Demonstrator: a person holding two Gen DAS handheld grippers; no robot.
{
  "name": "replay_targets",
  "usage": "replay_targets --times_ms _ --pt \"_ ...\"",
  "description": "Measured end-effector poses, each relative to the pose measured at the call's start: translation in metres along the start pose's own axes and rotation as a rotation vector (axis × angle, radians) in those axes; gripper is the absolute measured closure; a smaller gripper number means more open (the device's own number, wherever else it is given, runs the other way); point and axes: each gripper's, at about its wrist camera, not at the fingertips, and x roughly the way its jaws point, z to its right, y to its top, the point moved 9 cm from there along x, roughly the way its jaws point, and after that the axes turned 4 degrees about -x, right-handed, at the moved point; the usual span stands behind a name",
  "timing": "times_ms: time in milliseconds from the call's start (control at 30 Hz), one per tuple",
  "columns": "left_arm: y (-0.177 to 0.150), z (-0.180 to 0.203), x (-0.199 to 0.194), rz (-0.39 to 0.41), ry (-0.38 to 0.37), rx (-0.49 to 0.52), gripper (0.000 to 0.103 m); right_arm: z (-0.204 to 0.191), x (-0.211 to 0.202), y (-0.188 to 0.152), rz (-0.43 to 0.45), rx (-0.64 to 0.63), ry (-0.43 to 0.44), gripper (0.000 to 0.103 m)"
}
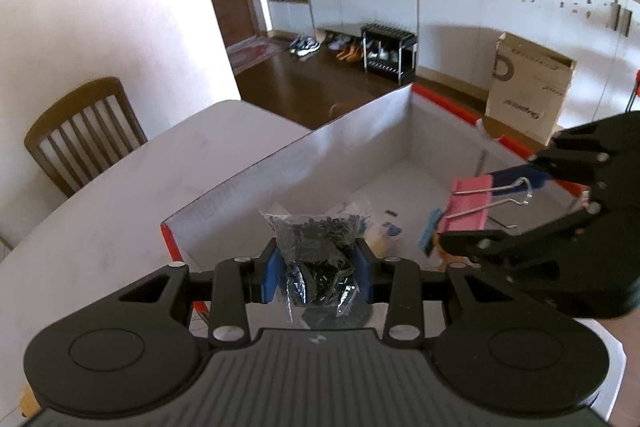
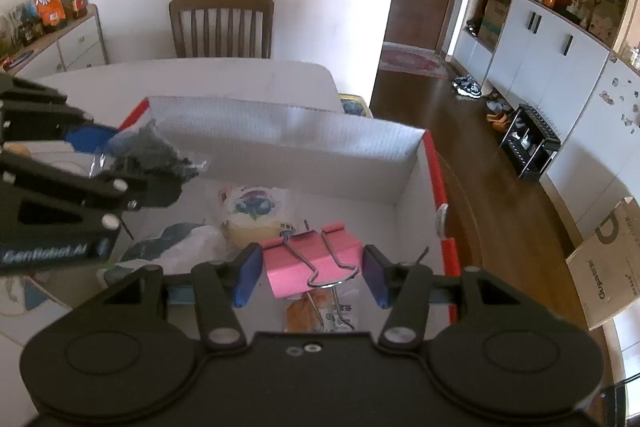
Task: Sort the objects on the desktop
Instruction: 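Lower both tools into the box and open them to drop the pouch and clip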
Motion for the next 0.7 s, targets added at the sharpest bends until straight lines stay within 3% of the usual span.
replay_targets --times_ms 700 --pt "-0.02 -0.007 0.05 -0.151 -0.01 0.013 0.066 -0.01 0.039 -0.026 -0.11 -0.021 0.01 0.049"
